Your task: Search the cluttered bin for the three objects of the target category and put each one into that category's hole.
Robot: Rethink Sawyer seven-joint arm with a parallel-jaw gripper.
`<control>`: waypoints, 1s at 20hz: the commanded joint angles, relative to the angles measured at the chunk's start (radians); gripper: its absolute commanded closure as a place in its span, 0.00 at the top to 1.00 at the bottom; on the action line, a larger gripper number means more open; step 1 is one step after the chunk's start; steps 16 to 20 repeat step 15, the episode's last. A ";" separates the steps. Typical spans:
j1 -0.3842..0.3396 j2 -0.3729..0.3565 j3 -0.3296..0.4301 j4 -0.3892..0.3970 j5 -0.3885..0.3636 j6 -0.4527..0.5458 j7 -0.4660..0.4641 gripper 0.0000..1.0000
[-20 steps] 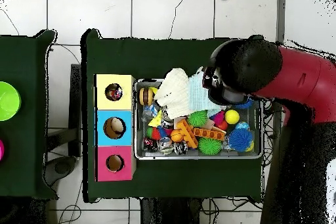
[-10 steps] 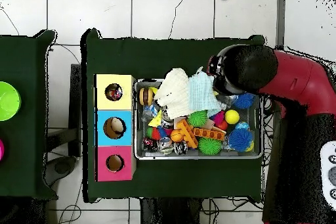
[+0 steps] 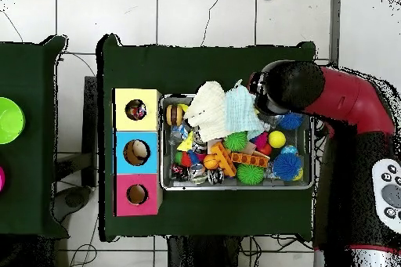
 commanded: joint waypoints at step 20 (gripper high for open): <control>-0.020 -0.022 0.025 0.120 -0.033 -0.108 -0.006 1.00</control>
